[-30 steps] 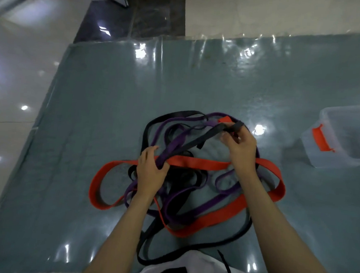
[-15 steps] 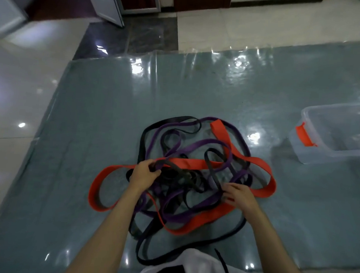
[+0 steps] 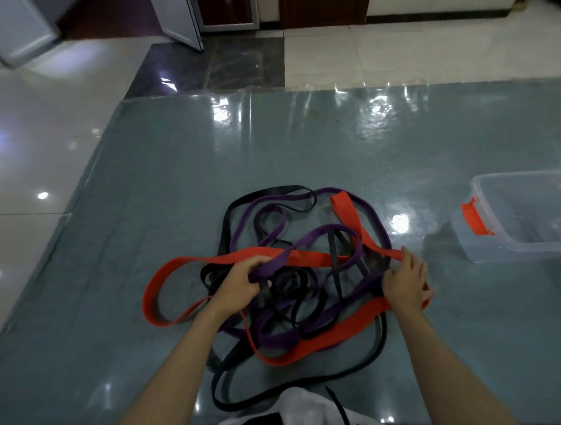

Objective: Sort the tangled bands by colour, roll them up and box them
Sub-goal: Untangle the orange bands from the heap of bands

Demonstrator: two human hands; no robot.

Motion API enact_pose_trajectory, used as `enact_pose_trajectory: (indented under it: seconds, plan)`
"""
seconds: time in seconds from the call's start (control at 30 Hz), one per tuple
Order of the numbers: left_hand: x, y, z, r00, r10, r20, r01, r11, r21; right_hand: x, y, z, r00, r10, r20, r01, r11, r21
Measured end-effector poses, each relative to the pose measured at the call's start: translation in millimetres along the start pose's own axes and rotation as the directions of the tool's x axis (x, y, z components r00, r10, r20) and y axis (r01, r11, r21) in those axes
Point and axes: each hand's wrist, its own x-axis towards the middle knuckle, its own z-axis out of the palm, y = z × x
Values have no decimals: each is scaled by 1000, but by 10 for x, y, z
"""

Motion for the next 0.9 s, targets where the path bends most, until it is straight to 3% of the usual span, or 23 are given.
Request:
enact_pose_trajectory:
  seconds: [0.13, 0.3, 0.4, 0.53, 0.7, 0.8, 0.9]
  plan:
    - [46, 54, 209, 990, 12, -141, -32, 990, -138, 186, 144, -138, 991, 57, 120, -52, 998, -40]
    - [143, 96, 320, 984, 61, -166, -66, 998, -22, 370, 59, -409, 978, 72, 198, -83, 995, 46]
    - [172, 118, 416, 993, 95, -73, -82, 984, 161, 455, -19, -473, 987, 52, 153, -88, 967, 239]
    - [196, 160, 568, 993, 63, 99, -96, 921, 377, 386, -349, -550, 986, 43, 159, -130, 797, 590]
    - [223, 227, 544, 974, -84, 211, 4, 934, 356, 117, -876, -720, 974, -142, -175, 220, 774, 593]
    - [250, 280, 484, 986, -71, 149, 22, 951, 309, -189, -1125, -753, 914, -373, -157, 387, 693, 608]
    - [231, 375, 485, 989, -40, 144, 26, 994, 102, -485, -1302, -738, 764, -629, -143, 611, 636, 470]
